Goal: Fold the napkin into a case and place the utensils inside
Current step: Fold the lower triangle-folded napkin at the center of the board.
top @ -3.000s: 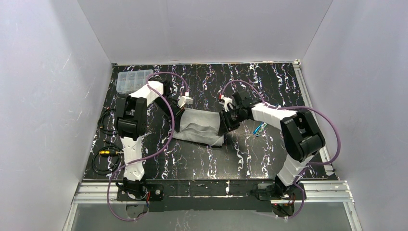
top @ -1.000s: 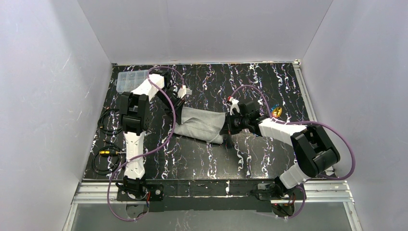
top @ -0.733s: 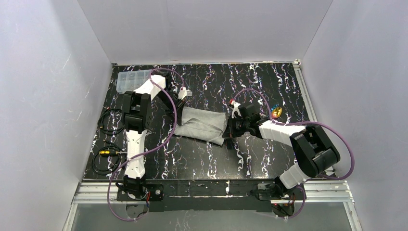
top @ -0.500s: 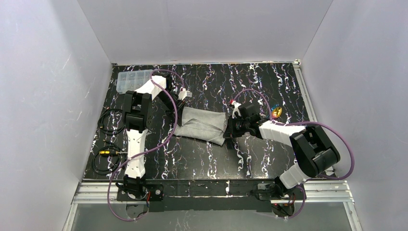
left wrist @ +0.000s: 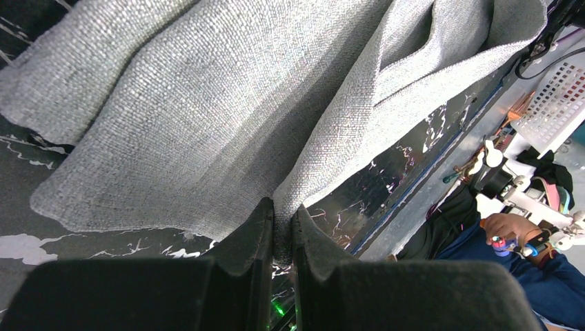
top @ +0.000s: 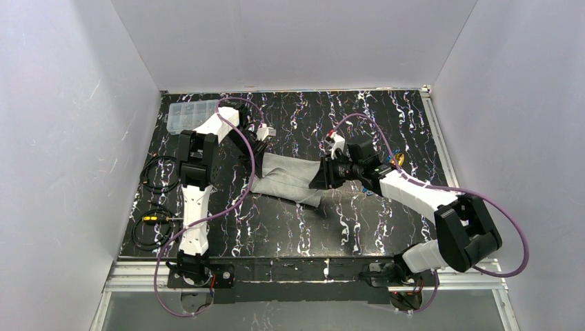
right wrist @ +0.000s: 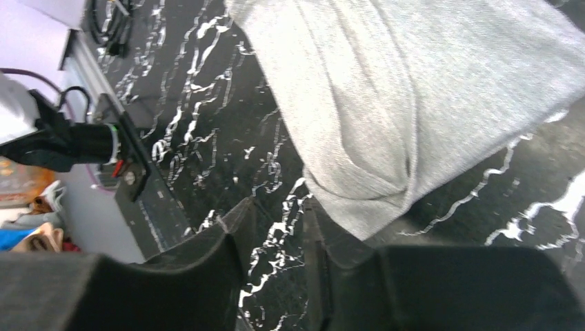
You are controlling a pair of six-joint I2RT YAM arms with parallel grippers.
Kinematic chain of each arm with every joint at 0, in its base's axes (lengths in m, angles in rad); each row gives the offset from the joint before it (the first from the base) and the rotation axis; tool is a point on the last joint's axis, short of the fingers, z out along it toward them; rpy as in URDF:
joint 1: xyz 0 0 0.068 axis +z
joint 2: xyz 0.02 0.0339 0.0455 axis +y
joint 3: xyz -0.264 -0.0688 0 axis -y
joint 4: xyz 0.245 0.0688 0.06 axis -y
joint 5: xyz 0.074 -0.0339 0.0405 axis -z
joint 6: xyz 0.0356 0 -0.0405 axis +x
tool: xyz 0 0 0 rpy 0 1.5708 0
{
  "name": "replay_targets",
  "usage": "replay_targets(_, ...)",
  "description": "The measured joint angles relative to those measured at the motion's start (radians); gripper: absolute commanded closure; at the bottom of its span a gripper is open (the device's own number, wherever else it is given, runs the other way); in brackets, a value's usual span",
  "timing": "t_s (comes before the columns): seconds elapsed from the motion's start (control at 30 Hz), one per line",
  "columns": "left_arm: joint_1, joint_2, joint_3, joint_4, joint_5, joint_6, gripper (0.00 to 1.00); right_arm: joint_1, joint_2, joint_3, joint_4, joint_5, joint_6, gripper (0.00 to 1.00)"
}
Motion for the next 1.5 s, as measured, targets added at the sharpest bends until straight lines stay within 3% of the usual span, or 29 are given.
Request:
replay_targets(0.1,0.000,0.000,0.000,0.002,-0.002,-0.003,1.00,0.012,0.021,0.000,0.051,-0.063,0.026,0.79)
replay_targets(0.43,0.000,0.001,0.000,0.002,-0.004,-0.010,1.00,0.045,0.263,0.066,0.111,-0.186,0.010,0.93)
replay_targets(0.57,0.000,0.001,0.000,0.001,-0.008,-0.011,0.85,0.038,0.370,0.103,0.112,-0.151,-0.002,0.93)
replay_targets(0.8,0.006,0.000,0.055,-0.036,-0.038,-0.002,0.46,0.021,0.436,0.104,0.115,-0.115,0.014,0.95)
replay_targets(0.87,0.015,-0.003,0.100,-0.050,-0.058,0.000,0.43,0.021,0.436,0.103,0.119,-0.114,0.019,0.95)
replay_targets(1.0,0.030,-0.025,0.171,-0.066,-0.097,0.014,0.43,0.019,0.438,0.102,0.129,-0.111,0.031,0.96)
replay_targets(1.2,0.042,-0.092,0.174,-0.092,-0.108,0.057,0.63,0.015,0.445,0.101,0.144,-0.113,0.052,0.96)
replay_targets(1.5,-0.024,-0.129,-0.068,-0.104,-0.057,0.134,0.76,0.000,0.446,0.089,0.180,-0.120,0.094,0.95)
